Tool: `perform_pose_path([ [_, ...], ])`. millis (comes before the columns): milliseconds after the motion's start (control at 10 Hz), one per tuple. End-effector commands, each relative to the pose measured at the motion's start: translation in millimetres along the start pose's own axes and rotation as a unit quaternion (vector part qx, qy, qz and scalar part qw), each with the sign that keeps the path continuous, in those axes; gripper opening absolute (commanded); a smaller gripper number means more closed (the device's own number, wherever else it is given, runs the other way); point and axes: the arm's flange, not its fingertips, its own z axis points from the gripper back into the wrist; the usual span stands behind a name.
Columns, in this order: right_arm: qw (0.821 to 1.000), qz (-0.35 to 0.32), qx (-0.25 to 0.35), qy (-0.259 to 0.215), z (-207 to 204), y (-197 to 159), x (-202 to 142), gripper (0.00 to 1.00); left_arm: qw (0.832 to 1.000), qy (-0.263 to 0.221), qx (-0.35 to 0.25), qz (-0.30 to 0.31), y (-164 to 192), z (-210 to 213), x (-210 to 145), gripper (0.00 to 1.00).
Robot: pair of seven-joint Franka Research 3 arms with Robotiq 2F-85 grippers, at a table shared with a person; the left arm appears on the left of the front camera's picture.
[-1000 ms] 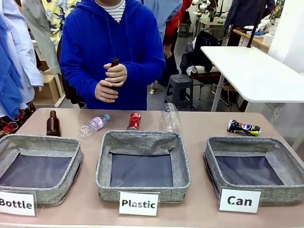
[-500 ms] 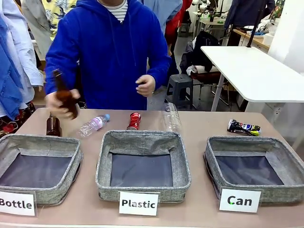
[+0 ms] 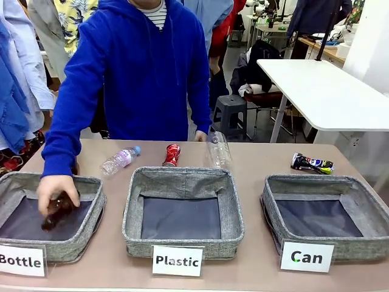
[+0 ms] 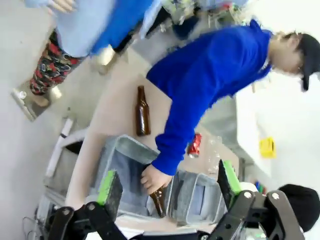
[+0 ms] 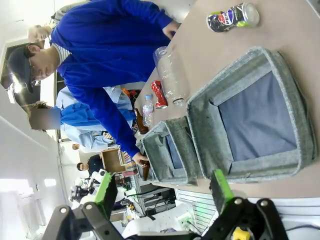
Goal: Sort the can waste into the basket.
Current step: Pick up the can waste from the table and place it in the right Fabric basket.
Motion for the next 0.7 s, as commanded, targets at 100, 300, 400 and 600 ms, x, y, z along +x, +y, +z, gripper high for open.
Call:
perform_pose_path([
  [100,1.0,0.009,0.013,-0.003,1,0,2,1.0,0.998,-0.062,-0.021,0.004,27,55,-44,1.0],
  [300,1.0,0.009,0.013,-0.003,1,0,2,1.0,0.998,-0.055,-0.024,0.017,34,51,-46,1.0],
  [400,1.0,0.009,0.013,-0.003,1,0,2,1.0,0.998,-0.047,-0.027,0.01,30,45,-44,1.0],
  [600,1.0,0.009,0.013,-0.003,1,0,2,1.0,0.999,-0.019,-0.015,-0.028,3,25,-36,1.0],
])
